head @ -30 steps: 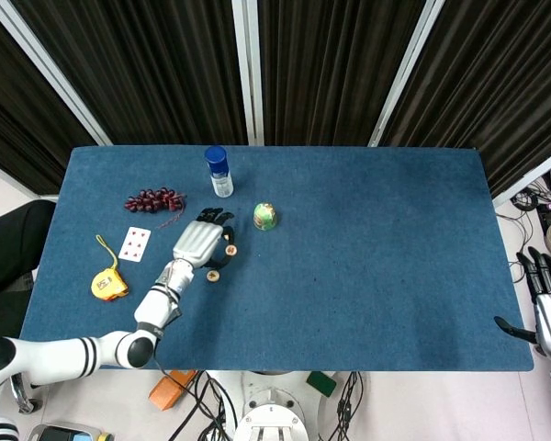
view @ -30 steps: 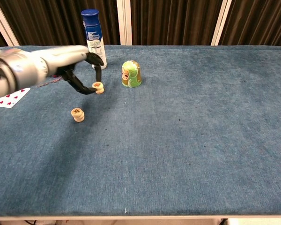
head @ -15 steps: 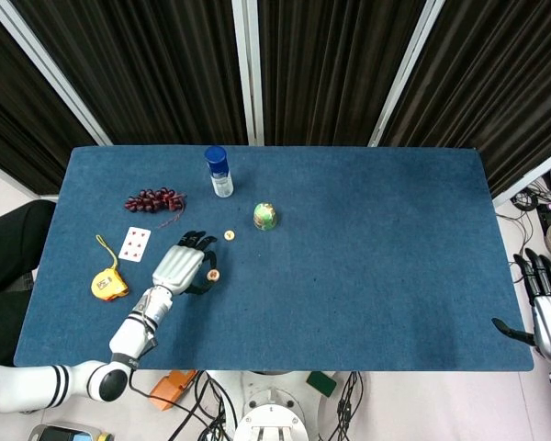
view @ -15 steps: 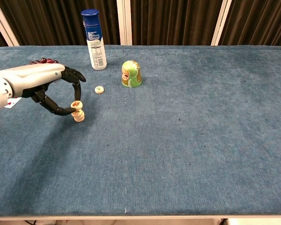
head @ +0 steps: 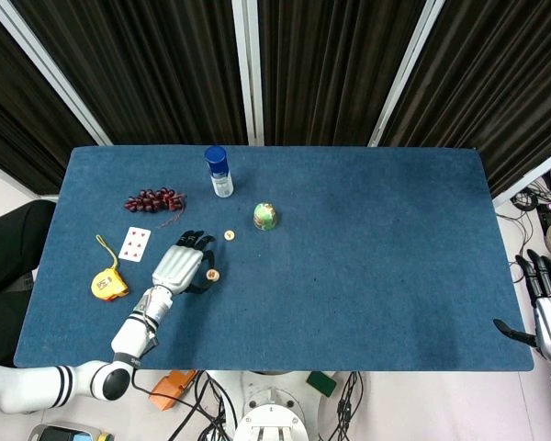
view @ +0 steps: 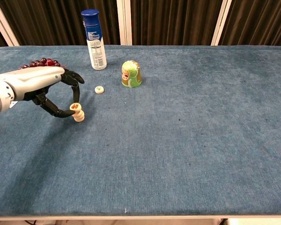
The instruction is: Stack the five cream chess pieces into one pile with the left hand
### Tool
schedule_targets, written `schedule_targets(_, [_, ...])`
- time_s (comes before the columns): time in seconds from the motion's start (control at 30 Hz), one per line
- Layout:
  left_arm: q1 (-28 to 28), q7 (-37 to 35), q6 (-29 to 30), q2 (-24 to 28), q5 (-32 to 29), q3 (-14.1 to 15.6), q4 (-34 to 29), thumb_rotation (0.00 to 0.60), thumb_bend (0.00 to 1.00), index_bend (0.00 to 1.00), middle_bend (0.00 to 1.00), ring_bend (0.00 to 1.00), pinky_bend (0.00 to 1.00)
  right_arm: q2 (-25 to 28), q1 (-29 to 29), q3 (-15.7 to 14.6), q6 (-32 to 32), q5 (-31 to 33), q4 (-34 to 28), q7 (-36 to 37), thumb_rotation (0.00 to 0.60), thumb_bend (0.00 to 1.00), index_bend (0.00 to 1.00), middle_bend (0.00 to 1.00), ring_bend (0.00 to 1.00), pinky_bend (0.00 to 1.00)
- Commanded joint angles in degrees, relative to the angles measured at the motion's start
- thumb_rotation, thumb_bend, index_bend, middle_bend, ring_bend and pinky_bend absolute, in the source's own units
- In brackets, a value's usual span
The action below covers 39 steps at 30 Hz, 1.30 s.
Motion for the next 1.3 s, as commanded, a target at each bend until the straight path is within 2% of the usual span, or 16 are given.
schedule_targets(0.03, [0.1, 0.1, -0.2, 0.0, -0.1, -0.1, -0.1, 0.600, 0.29, 0.50, 0.10, 0.00, 0.00, 0.0, 0.0, 0.0, -0.1, 0.0, 0.0, 0.1, 0.600, 0.12, 0.00, 0.00, 0.00, 0.00])
schedule_targets(1.0, [0.0, 1.3, -1.4, -0.2, -1.1, -1.0, 0.0, 0.600, 0.29, 0.46, 0.10, 0.00, 0.00, -0.1, 0.1, 0.1, -0.4, 0.5, 0.4, 0.4, 0.600, 0.12, 0.00, 0.00, 0.00, 0.00])
schedule_targets(1.13, [0.1, 1.5, -1.5, -0.2, -1.2, -1.0, 0.1, 0.600, 0.29, 0.44, 0.10, 0.00, 0.00, -0.1, 0.0, 0.0, -0.5, 0.5, 0.5, 0.5, 0.600, 0.12, 0.00, 0.00, 0.00, 0.00])
schedule_targets(1.3, [0.1, 1.5, -1.8, 0.2, -1.4, -1.0, -0.3, 0.600, 0.29, 0.37, 0.09, 0.00, 0.00, -0.1, 0.0, -0.1, -0.6, 0.6, 0.5, 0.6, 0.600, 0.12, 0.00, 0.00, 0.00, 0.00])
